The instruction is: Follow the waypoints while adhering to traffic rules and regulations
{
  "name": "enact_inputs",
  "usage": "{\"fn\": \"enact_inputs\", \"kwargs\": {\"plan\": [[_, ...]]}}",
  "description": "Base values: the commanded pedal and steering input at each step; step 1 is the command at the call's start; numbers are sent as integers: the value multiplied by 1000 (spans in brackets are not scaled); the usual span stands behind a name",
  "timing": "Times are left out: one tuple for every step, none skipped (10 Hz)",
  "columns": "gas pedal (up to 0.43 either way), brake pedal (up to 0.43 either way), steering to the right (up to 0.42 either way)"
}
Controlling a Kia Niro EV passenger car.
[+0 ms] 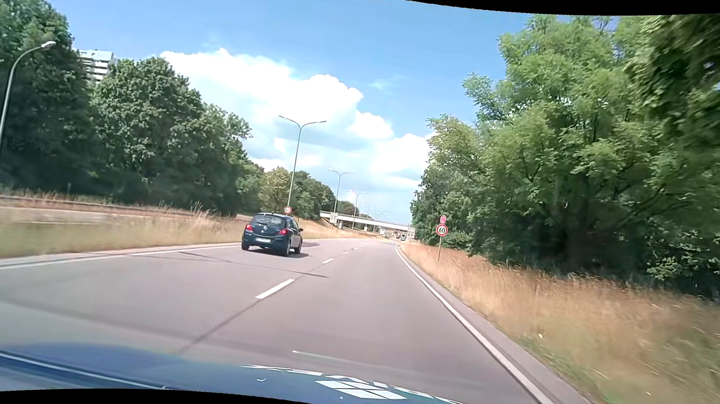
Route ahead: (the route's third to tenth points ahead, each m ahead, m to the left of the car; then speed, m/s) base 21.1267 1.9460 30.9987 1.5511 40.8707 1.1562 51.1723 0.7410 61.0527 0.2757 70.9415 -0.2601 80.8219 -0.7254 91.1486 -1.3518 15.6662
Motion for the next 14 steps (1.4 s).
{"fn": "enact_inputs", "kwargs": {"plan": [[177, 0, 2], [177, 0, 1], [177, 0, 2], [177, 0, 2], [177, 0, 2], [177, 0, 2], [177, 0, 2], [177, 0, 2], [177, 0, 2], [177, 0, 2], [177, 0, 2], [177, 0, 2], [177, 0, 2], [177, 0, 2]]}}
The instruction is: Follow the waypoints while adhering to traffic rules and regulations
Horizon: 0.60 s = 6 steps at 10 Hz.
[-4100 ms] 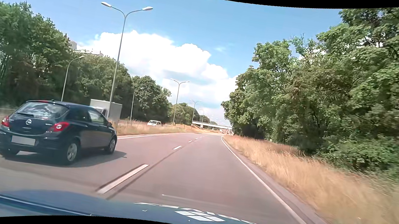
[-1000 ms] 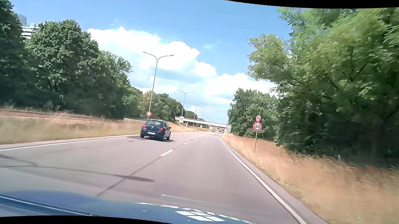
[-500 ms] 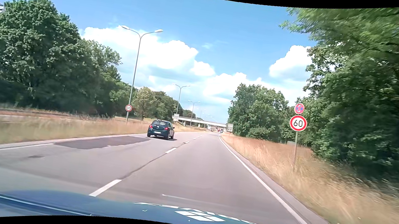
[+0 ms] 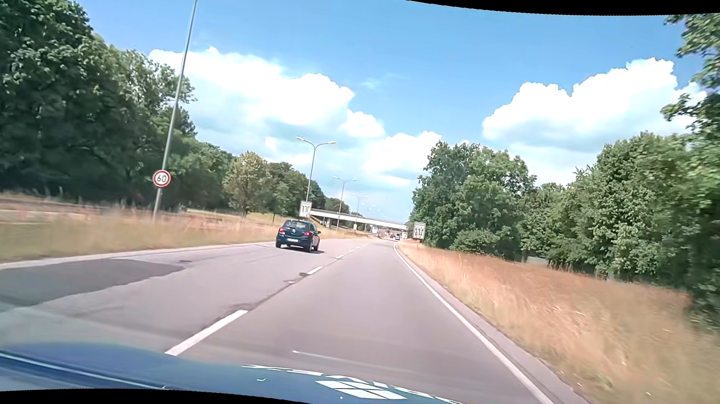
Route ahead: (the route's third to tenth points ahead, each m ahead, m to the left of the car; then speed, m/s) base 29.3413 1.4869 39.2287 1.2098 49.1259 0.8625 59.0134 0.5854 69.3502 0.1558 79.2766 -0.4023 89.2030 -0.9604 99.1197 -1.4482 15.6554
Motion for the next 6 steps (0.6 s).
{"fn": "enact_inputs", "kwargs": {"plan": [[177, 0, 1], [177, 0, 1], [177, 0, 2], [177, 0, 1], [177, 0, 2], [177, 0, 1]]}}
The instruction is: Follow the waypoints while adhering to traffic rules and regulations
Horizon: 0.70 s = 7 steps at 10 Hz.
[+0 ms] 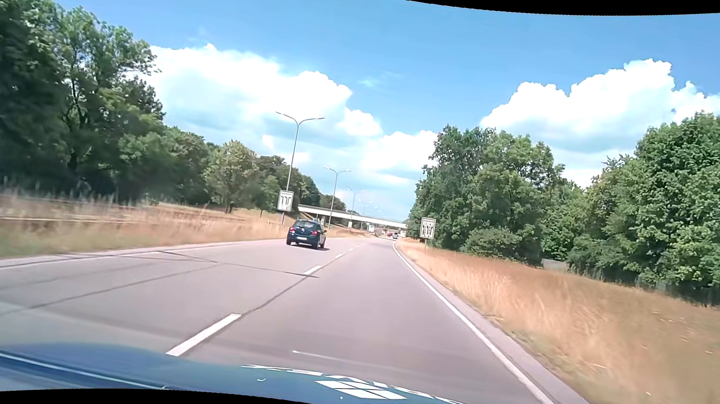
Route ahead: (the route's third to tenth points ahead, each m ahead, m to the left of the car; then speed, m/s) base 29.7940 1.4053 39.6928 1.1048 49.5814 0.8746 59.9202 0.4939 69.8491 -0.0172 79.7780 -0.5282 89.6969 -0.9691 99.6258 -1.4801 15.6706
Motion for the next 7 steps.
{"fn": "enact_inputs", "kwargs": {"plan": [[177, 0, 1], [177, 0, 1], [177, 0, 0], [177, 0, 0], [177, 0, 1], [177, 0, 0], [177, 0, 1]]}}
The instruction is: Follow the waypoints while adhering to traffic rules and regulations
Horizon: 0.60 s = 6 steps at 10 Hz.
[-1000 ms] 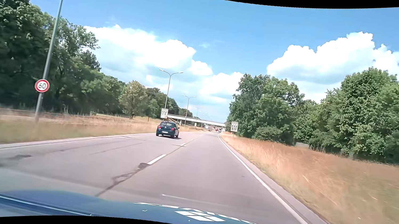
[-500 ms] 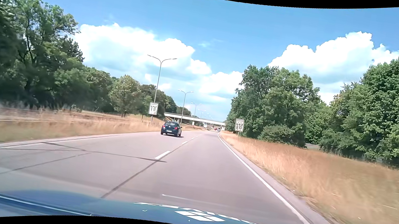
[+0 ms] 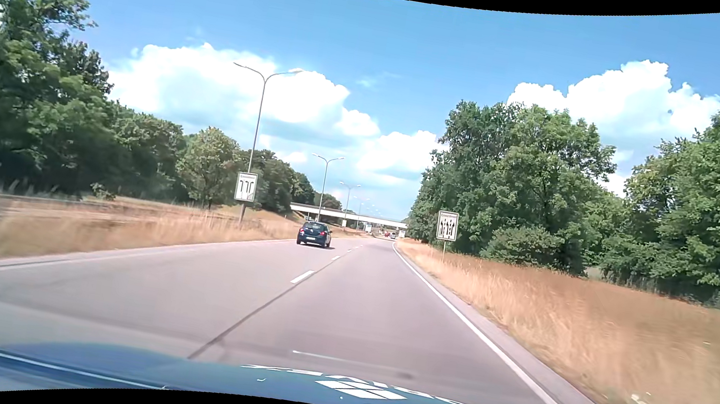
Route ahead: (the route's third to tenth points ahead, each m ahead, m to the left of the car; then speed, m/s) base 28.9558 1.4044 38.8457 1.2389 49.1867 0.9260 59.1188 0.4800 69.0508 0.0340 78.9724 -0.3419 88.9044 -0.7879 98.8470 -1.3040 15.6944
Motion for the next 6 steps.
{"fn": "enact_inputs", "kwargs": {"plan": [[177, 0, 1], [177, 0, 1], [177, 0, 1], [177, 0, 1], [177, 0, 1], [177, 0, 1]]}}
